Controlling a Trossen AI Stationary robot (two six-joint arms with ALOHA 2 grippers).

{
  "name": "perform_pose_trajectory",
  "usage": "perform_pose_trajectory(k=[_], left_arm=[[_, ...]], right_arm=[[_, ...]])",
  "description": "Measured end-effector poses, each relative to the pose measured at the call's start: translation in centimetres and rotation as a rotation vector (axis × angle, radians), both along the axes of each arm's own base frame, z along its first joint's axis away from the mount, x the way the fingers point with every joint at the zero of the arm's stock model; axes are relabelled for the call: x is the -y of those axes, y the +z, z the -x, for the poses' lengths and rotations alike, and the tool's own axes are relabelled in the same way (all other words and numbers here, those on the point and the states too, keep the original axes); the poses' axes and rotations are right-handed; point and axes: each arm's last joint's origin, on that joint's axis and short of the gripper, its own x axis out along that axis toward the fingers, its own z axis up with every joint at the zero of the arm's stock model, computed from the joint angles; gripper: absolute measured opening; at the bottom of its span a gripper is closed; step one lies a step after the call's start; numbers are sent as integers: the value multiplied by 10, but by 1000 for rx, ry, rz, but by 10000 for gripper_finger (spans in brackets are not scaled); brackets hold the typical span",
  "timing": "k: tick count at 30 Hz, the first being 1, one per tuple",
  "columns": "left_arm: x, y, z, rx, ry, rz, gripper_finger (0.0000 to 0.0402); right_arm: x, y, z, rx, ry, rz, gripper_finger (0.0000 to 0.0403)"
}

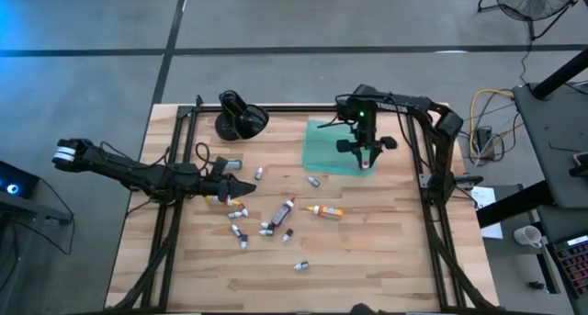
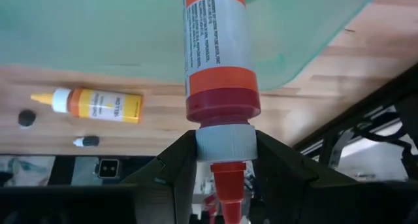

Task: Pick & Place food coloring
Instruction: Put the large orange food coloring bottle into the green bin, then put the large yellow food coloring bottle into the green bin

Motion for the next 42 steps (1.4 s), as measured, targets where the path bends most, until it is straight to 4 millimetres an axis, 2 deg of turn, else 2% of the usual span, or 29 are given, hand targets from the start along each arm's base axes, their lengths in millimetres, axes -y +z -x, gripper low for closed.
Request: perform_pose_trajectory(k=[8, 18, 21, 25, 30, 35, 38, 42], left_arm=[[6, 0, 1, 0, -42, -4, 140], [9, 0, 2, 1, -63, -32, 140], [9, 0, 2, 2, -63, -33, 140], [9, 0, 2, 2, -64, -43, 140], [9, 0, 2, 2, -65, -51, 140], [9, 0, 2, 3, -64, -51, 140], [9, 0, 2, 2, -55, -52, 140], [8, 0, 1, 2, -50, -52, 140]], right_arm=[[-3, -6, 6, -25, 38, 3, 143], [-1, -2, 5, -30, 82, 54, 189], [-3, 5, 7, -8, 90, 74, 199], [-13, 28, 12, 47, 123, 141, 205], [-45, 66, 15, 225, 279, 245, 205], [-102, 102, 12, 536, 671, 425, 206], [-140, 112, 1, 756, 856, 523, 206], [-186, 114, -27, 1056, 948, 659, 206]])
